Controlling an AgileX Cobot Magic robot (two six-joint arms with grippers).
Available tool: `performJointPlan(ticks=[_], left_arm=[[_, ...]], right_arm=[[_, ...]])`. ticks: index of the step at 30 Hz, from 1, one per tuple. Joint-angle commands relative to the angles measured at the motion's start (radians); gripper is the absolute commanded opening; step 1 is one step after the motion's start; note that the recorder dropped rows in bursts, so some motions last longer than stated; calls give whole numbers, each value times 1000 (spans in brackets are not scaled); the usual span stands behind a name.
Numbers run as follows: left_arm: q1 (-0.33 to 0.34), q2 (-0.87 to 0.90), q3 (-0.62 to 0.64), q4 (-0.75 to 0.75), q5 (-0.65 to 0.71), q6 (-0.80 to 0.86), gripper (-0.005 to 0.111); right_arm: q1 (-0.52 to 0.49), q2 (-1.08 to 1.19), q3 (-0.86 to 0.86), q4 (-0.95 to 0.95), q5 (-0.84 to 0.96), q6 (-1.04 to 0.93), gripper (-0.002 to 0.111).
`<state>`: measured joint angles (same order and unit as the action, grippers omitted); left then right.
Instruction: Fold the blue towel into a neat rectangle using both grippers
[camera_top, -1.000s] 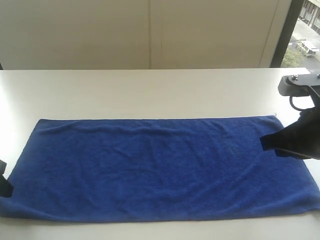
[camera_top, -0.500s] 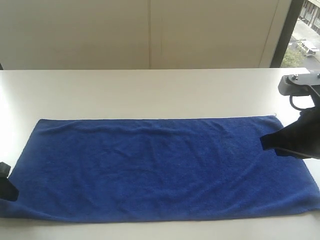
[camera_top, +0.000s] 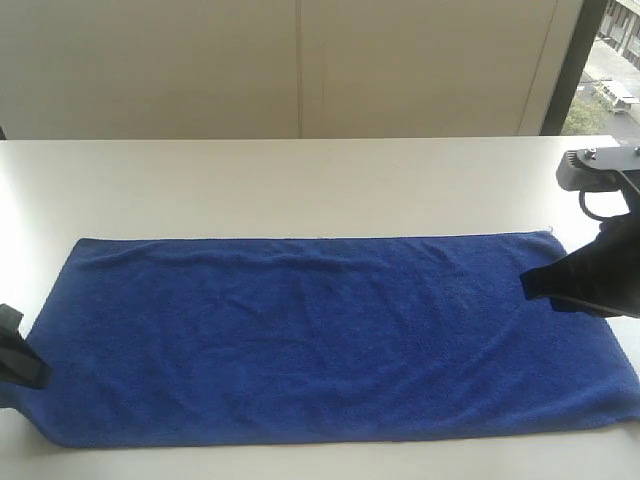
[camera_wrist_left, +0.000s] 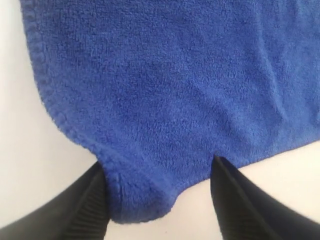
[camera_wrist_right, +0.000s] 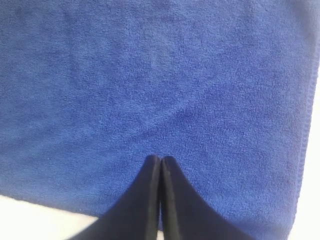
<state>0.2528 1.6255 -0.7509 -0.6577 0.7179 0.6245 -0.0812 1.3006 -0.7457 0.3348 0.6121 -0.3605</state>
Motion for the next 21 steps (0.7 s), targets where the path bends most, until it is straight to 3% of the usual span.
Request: performJointPlan(ticks=[1, 5, 9, 12, 14, 17, 21], left_arm=[[4, -26, -30, 192, 18, -142, 61], [4, -63, -48, 417, 4, -384, 61], [4, -87, -52, 429, 0, -413, 61], [4, -102, -52, 303, -27, -390, 61], [1, -100, -50, 109, -17, -218, 61], [1, -98, -18, -146, 17, 64, 46], [1, -98, 28, -177, -46, 113, 10]], right_arm=[[3, -8, 4, 5, -7, -7, 0], [3, -8, 4, 5, -7, -7, 0], [3, -8, 4, 5, -7, -7, 0], [3, -4, 4, -31, 8, -7, 0], [3, 11, 4, -86, 30, 27, 0], [3, 51, 4, -242, 71, 166, 0], [3, 113, 4, -398, 129, 310, 0]])
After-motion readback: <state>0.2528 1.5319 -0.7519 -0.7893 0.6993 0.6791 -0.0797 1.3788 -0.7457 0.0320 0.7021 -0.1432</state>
